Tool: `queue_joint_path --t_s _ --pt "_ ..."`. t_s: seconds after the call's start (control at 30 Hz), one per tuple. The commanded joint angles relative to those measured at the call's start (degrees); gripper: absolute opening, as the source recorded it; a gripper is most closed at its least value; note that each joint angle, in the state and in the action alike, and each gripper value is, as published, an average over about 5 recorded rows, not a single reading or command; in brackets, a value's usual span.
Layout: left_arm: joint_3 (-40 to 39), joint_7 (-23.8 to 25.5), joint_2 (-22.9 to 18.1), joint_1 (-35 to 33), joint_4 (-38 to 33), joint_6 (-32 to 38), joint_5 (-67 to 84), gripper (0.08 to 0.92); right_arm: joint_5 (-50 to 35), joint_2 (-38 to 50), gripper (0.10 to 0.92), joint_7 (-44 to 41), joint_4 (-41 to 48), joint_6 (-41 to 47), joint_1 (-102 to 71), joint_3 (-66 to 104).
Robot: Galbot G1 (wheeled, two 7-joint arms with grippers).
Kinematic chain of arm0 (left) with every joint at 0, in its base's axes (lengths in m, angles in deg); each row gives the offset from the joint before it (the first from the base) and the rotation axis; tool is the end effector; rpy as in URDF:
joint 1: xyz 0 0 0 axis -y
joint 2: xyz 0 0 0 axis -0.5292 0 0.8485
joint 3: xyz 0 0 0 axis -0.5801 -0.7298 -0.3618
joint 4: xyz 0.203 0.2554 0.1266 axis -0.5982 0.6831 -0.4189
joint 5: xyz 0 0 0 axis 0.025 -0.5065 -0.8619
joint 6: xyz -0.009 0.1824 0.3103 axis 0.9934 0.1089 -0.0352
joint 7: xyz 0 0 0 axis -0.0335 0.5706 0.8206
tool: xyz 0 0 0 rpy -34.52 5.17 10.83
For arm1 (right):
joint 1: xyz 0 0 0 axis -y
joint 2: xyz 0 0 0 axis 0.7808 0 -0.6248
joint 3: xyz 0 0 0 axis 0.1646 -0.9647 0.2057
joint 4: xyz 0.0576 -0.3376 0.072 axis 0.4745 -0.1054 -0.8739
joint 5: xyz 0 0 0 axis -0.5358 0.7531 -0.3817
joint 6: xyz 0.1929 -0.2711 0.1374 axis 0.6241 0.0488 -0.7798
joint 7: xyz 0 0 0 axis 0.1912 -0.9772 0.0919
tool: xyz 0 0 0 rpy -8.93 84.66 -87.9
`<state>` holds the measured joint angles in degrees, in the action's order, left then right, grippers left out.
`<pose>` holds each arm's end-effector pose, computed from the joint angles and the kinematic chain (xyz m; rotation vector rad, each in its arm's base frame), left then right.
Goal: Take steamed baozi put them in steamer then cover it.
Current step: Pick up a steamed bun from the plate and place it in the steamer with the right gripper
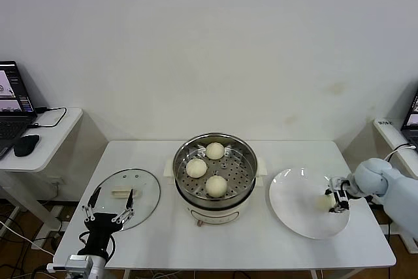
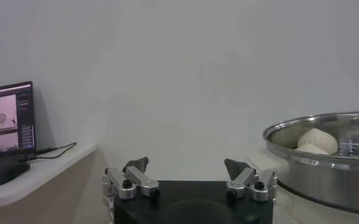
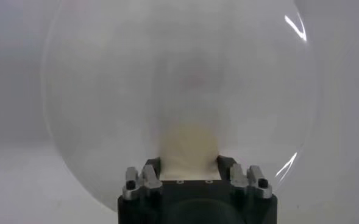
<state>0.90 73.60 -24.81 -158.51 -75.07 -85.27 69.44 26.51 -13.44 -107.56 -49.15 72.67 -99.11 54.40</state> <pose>0.1610 0.0725 -0.2878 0.0271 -3.0904 -0.2791 0.4505 -0.2400 -0.2303 1.0594 -1.4294 1.3766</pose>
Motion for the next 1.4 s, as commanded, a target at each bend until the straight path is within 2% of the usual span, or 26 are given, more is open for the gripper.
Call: queue_joint_path --t_s 0.03,0.23,0.4,0.6,0.83,1.03,1.4 --pt "-0.5 0.0 0.0 0.3 -0.1 0.0 0.0 0.823 -6.8 4.8 0.577 -1.4 -7.1 2.8 11.9 -5.3" --pt "-1.3 0.0 0.4 0.8 -0.1 0.0 0.0 0.823 -14.8 6.9 0.582 -2.4 -11.4 6.3 28.6 -14.4" --pt "-1.8 -0.1 0.7 1.4 0.0 -0.1 0.1 0.823 -23.5 3.9 0.585 -1.3 -14.8 10.5 48.4 -29.0" --pt "-1.9 -0.1 0.9 1.7 0.0 -0.1 0.3 0.823 -34.6 -4.8 0.589 2.7 -17.8 18.1 61.1 -38.3" --pt "-1.6 -0.1 0.7 1.8 0.2 0.0 0.4 0.823 -44.1 -17.0 0.594 10.0 -18.1 27.4 59.7 -40.4" --pt "-1.2 -0.1 0.0 1.5 0.3 0.1 0.4 0.823 -45.5 -21.7 0.594 14.8 -17.3 29.9 54.0 -41.0" --pt "-0.6 -0.1 -0.5 0.6 -0.6 0.1 0.2 0.823 -39.5 -23.6 0.594 16.3 -13.0 29.9 42.6 -40.0"
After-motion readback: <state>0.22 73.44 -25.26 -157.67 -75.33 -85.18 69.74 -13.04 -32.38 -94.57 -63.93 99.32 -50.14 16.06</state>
